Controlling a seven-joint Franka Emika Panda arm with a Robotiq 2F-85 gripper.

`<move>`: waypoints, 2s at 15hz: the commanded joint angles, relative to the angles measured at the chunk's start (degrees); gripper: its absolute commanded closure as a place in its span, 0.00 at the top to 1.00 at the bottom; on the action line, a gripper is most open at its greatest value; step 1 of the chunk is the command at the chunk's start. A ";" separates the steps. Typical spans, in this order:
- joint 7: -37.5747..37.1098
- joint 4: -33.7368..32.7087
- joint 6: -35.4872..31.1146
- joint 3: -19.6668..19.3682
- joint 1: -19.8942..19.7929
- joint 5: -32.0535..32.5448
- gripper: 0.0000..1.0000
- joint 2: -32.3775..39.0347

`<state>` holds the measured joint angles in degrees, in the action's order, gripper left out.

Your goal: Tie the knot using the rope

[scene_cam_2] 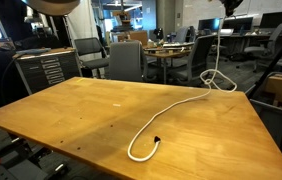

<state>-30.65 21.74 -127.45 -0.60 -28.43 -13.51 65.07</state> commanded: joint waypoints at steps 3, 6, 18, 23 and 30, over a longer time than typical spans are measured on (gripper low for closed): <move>1.35 -1.02 -2.00 6.49 -5.05 -6.73 0.04 -9.21; 4.42 -1.90 0.90 11.39 -6.55 -11.12 0.04 -14.58; 7.26 6.03 25.57 16.73 4.73 -17.21 0.04 -15.69; 8.09 0.69 37.32 9.03 9.43 -8.46 0.04 -7.16; 19.11 4.73 38.86 0.54 11.11 5.15 0.05 -8.58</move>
<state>-15.45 25.93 -90.26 3.34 -18.44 -12.80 58.10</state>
